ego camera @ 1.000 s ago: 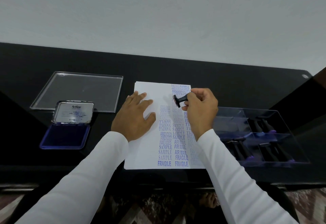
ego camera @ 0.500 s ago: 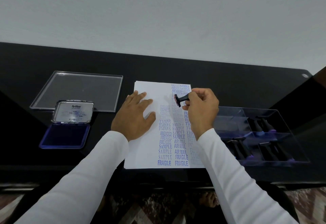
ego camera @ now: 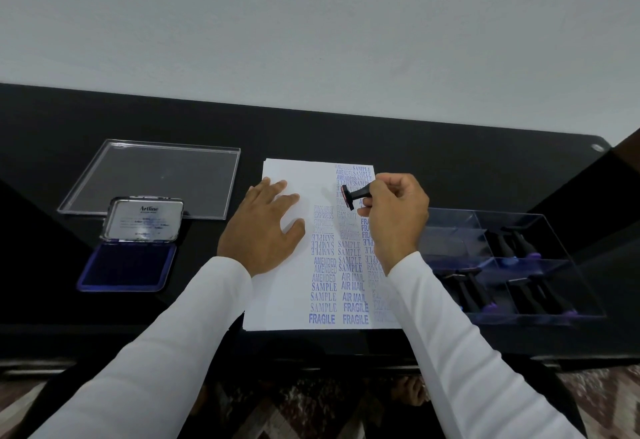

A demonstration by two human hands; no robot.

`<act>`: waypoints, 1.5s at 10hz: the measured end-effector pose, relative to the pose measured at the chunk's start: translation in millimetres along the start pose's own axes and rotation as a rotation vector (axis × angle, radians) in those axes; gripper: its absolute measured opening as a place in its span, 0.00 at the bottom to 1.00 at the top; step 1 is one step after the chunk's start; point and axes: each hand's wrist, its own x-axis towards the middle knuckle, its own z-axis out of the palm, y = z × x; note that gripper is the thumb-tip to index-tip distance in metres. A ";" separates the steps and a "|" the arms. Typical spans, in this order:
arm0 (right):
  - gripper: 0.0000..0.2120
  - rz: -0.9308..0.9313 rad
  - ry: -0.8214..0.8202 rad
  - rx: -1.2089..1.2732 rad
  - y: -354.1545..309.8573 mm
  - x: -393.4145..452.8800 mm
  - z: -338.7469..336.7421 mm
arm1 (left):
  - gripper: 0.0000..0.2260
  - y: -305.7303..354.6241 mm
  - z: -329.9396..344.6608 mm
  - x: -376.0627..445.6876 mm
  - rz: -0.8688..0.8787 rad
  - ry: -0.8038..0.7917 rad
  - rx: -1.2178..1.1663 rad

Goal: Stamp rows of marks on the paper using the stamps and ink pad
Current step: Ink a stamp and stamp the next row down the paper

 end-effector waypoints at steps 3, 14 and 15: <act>0.03 0.007 0.002 -0.002 -1.8 -0.4 -0.8 | 0.24 -0.8 0.8 0.1 -0.003 -0.005 -0.004; 0.03 -0.049 -0.232 0.012 -30.6 -66.2 51.9 | 0.23 -46.1 -66.6 -61.4 -0.039 0.202 -0.096; 0.03 -0.085 -0.309 -0.019 -33.5 -86.0 69.9 | 0.22 -64.2 -80.5 -84.4 -0.085 0.256 -0.120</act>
